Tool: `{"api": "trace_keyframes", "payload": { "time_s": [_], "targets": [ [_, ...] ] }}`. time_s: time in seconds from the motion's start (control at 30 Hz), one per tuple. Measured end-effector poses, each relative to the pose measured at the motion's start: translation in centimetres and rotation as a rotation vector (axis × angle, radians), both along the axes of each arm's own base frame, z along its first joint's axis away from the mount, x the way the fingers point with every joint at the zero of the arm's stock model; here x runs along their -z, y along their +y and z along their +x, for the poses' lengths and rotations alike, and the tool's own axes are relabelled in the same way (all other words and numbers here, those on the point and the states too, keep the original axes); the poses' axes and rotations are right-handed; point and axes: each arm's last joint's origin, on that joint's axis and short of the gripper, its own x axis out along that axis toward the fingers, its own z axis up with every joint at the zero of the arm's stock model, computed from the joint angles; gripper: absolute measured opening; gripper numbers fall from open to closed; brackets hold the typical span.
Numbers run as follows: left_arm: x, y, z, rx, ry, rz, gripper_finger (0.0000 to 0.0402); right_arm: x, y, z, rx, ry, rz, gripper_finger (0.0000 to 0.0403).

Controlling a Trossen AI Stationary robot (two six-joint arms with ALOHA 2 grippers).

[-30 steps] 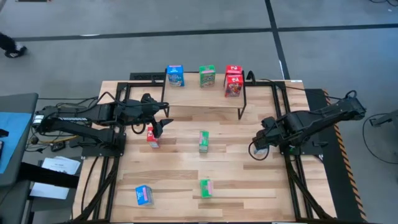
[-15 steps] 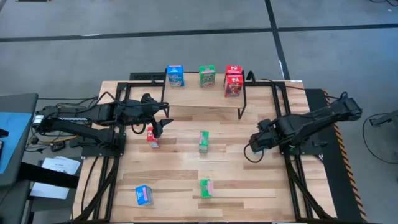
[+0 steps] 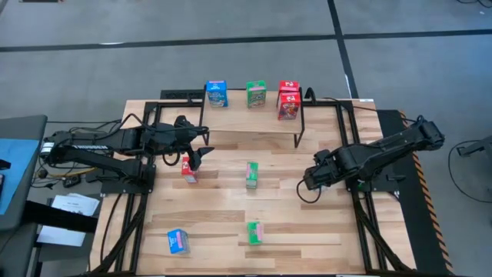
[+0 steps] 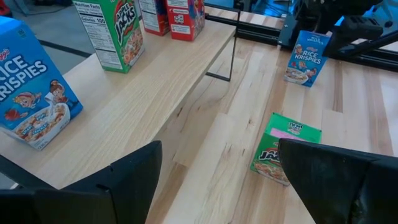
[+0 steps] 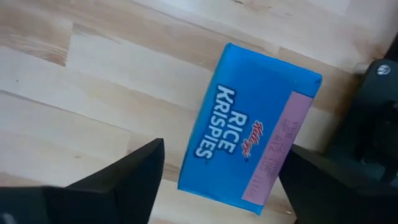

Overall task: Stack cereal on shelf
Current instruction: Put the top blue cereal box on the shelf aligned with the other blue cereal box

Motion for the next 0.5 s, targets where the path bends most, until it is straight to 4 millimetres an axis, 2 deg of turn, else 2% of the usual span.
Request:
{"api": "trace_keyframes", "payload": {
  "time_s": [0.2,0.5],
  "targets": [
    [0.00,0.00,0.00,0.000,0.000,0.000,0.0311,0.00,0.00,-0.01,-0.008,0.001,-0.001,0.0283],
    [0.00,0.00,0.00,0.000,0.000,0.000,0.0311,0.00,0.00,-0.01,-0.008,0.002,0.001,0.0280]
  ]
}}
